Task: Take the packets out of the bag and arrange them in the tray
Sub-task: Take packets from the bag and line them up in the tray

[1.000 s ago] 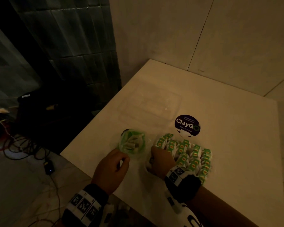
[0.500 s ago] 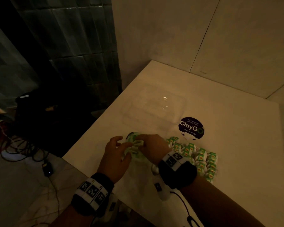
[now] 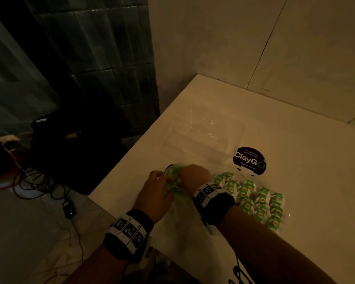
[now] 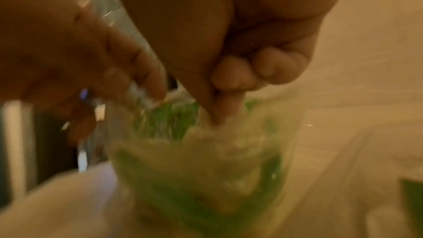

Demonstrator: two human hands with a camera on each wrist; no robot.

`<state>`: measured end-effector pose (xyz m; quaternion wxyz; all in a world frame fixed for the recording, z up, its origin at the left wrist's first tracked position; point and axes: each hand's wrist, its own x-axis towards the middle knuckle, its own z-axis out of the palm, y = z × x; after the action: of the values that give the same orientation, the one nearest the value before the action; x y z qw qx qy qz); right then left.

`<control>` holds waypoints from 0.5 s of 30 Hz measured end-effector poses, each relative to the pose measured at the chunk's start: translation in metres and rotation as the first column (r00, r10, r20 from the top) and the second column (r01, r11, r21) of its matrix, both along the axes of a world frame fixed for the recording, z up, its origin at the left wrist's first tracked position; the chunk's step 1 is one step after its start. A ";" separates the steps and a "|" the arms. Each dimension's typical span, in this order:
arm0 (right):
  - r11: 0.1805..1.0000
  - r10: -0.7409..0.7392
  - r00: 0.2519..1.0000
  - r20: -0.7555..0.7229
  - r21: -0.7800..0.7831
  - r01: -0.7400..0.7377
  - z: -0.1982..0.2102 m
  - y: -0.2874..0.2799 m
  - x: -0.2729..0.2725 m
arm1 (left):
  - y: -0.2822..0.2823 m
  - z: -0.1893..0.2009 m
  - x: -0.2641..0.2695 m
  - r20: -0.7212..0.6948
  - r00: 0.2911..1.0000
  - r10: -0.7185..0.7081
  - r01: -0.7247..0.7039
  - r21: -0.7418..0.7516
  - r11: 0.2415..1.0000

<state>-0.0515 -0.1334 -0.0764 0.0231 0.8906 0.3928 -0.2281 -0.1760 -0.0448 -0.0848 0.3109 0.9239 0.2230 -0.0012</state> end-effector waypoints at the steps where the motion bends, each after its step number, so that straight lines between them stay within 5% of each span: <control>1: 0.999 -0.011 1.000 0.003 0.043 0.011 0.008 -0.003 0.002 | -0.001 0.000 -0.001 0.002 1.000 0.004 -0.004 -0.013 1.000; 6: 0.892 -0.096 0.967 -0.238 0.411 0.190 0.029 -0.035 0.011 | -0.005 0.000 -0.004 0.068 0.997 0.041 -0.039 -0.024 0.999; 9: 0.737 -0.092 0.860 -0.503 0.546 0.398 0.040 -0.061 0.012 | -0.011 0.013 -0.006 0.243 0.966 0.087 -0.082 -0.031 0.996; 11: 0.658 -0.023 0.746 -0.666 0.551 0.513 0.048 -0.080 0.011 | -0.020 0.026 -0.006 0.305 0.938 0.165 -0.096 -0.230 0.968; 15: 0.608 0.109 0.563 -0.819 0.503 0.615 0.051 -0.111 0.007 | -0.044 0.046 0.007 0.044 0.979 0.200 -0.090 -0.785 0.613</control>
<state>-0.0445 -0.2446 -0.0257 -0.5584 0.6694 0.2673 -0.4107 -0.1692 -0.0889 -0.0389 0.6924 0.6750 0.2543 -0.0137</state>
